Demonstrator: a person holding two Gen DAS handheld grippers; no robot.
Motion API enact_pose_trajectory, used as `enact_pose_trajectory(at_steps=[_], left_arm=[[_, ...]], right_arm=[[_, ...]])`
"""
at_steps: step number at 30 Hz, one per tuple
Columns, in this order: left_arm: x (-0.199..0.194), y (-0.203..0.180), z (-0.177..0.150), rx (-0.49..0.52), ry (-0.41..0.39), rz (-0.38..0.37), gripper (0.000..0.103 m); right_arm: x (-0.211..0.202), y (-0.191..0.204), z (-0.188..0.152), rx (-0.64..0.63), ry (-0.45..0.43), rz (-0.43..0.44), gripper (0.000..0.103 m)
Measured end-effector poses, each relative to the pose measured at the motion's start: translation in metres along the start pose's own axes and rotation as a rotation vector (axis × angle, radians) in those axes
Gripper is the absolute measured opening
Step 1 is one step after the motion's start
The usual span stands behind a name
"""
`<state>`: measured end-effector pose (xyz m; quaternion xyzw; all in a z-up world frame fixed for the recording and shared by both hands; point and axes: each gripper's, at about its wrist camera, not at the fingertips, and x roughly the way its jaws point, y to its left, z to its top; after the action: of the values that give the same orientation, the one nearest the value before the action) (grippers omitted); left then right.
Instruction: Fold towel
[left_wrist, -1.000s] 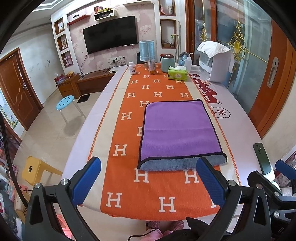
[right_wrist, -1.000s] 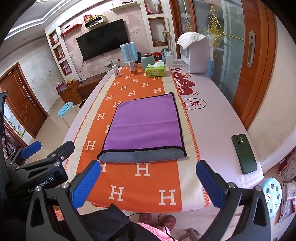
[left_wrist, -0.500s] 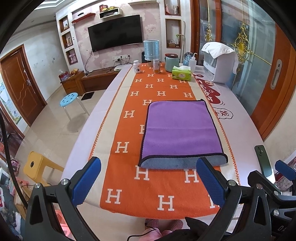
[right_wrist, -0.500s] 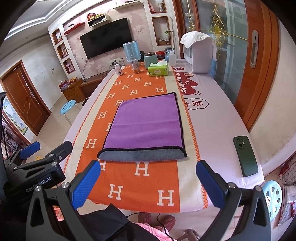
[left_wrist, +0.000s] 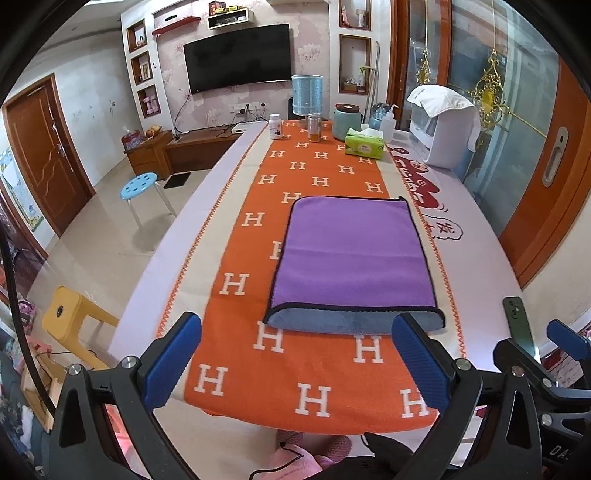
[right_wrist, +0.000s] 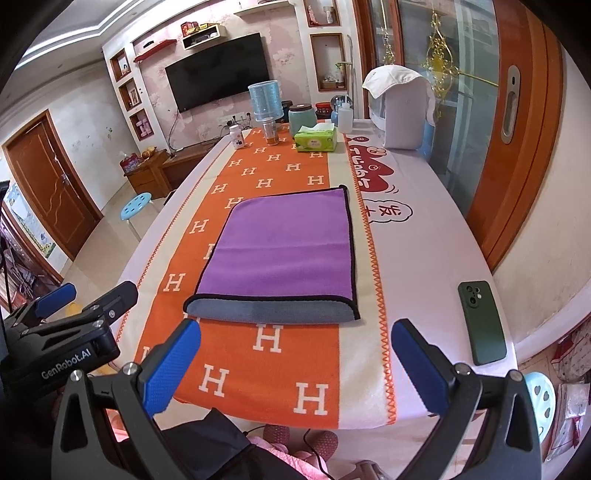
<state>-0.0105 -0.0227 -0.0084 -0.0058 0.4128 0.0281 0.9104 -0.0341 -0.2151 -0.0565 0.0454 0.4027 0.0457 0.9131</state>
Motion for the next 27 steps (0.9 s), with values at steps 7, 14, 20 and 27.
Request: enact_pose_trajectory(at_steps=[7,14,20,27], left_arm=[[0.008,-0.005,-0.009,-0.046,0.025,-0.006,0.102],[0.020,-0.003,-0.013,-0.077,0.064,-0.031,0.102],[0.033,-0.002,-0.005,-0.061,0.072,-0.042,0.102],[0.057,-0.002,0.007,-0.002,0.095,-0.025,0.102]], right_arm=[[0.008,-0.018,0.000,-0.004,0.014,0.010,0.103],[0.021,-0.038,-0.003,0.033,0.025,0.034,0.103],[0.033,-0.053,0.000,0.056,0.020,0.042,0.103],[0.046,-0.061,0.004,0.035,0.006,0.063,0.103]])
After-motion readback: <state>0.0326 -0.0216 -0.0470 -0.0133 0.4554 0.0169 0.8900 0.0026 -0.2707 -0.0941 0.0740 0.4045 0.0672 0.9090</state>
